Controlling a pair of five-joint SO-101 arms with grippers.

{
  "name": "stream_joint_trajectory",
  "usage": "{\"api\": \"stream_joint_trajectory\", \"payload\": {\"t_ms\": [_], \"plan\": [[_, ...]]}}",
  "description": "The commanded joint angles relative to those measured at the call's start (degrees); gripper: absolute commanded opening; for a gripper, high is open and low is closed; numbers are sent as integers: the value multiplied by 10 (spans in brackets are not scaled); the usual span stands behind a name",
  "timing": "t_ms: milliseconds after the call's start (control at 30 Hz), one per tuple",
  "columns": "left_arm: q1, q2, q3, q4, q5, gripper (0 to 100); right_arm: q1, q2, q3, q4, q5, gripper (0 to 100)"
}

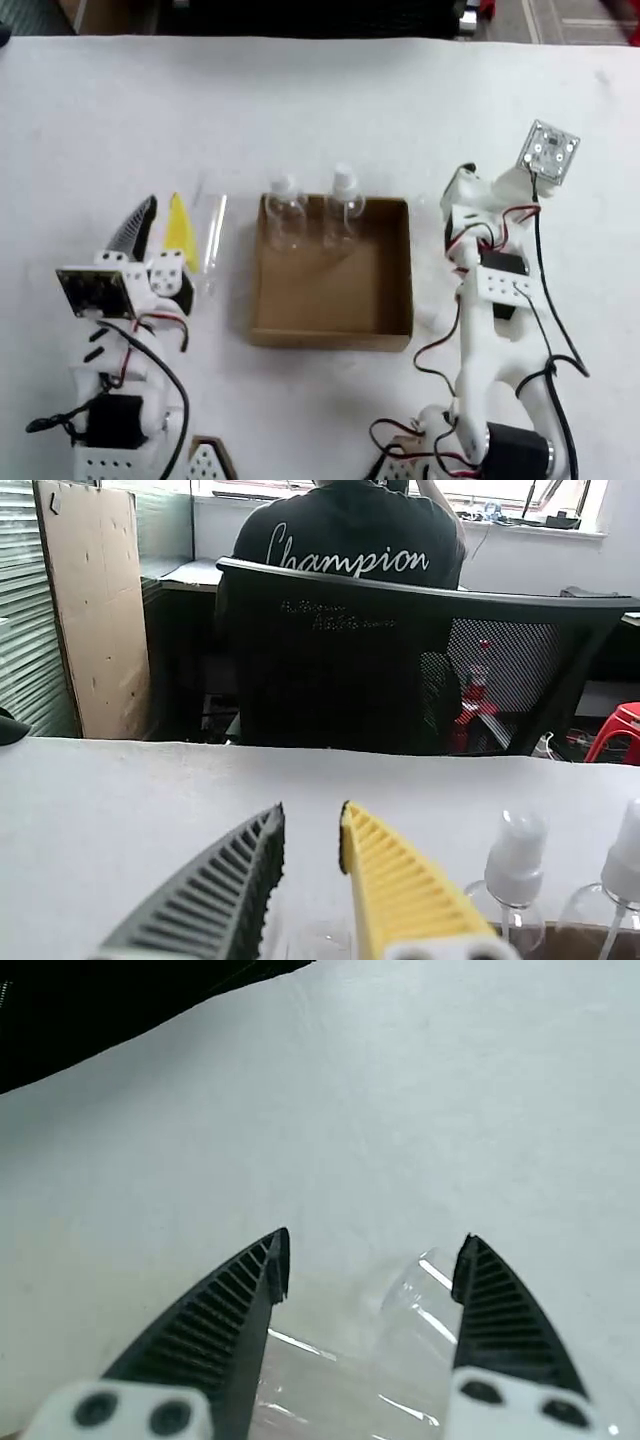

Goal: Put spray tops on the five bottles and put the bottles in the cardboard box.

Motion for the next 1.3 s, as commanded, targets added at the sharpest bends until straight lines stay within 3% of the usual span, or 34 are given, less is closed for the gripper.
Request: {"api": "stream_joint_trajectory", "payload": {"t_ms": [0,100,233,467,1267], "plan": [[9,80,-61,-17,5,94,-7,-2,-28,-11,-4,237],[7,210,-117,-31,3,94,-13,-2,-28,-10,-4,237],[-45,405,-202,-63,7,94,-12,-2,-28,-10,-4,237],[-85,619,-315,-41,81,94,-15,-2,-28,-10,-4,237],[-59,559,-266,-45,78,94,-15,-2,-28,-10,-3,237]]}}
